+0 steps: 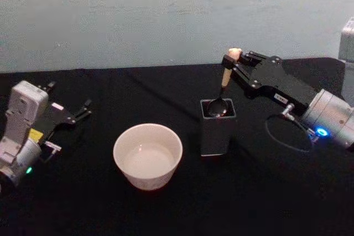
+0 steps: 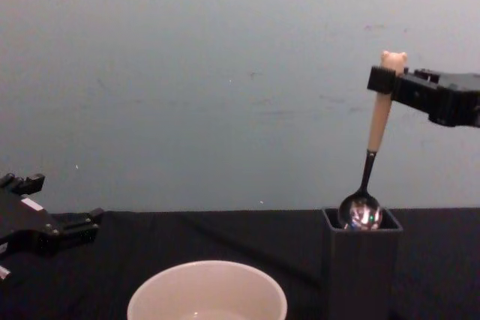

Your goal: Pick up the stirring spoon with one hand, stir inside the cup, then place it back in its original position.

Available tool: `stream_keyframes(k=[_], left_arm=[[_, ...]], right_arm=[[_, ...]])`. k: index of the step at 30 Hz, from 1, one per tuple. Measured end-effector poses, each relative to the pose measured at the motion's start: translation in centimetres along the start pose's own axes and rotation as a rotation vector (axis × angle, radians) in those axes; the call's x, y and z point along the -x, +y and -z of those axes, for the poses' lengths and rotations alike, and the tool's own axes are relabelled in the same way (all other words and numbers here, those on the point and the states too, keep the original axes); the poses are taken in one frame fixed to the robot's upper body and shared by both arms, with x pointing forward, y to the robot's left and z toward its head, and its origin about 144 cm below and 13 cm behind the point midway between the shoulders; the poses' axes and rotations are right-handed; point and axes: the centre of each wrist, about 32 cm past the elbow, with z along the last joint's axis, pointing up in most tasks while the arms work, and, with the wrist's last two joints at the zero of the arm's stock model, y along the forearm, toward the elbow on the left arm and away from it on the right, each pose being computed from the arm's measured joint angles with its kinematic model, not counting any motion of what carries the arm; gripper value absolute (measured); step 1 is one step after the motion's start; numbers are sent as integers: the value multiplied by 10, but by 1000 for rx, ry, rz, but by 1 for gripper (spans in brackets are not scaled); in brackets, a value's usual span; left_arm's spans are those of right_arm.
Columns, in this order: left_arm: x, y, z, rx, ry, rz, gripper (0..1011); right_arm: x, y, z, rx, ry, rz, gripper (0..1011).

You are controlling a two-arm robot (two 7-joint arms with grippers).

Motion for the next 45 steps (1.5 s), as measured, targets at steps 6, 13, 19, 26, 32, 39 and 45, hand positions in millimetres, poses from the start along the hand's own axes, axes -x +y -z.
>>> stream_keyframes(k=[6,13,19,26,32,39,45], left_arm=[[0,0,0,0,0,0,1002],[0,0,0,0,0,0,1001],[0,0,0,0,0,0,1001],[0,0,0,0,0,0,1001],[0,0,0,0,0,0,1001],[0,0,0,0,0,0,1001],[0,0,0,0,0,0,1001]], right_arm=[[0,2,5,16,4,3,214],[0,3,13,54,9,12,214],[-1,3,21,95,14,23,214],[0,4,30,137,21,25,214],[1,4,37,176,27,28,214],[2,4,43,205,33,33,214],[2,4,45,215,37,36,215]])
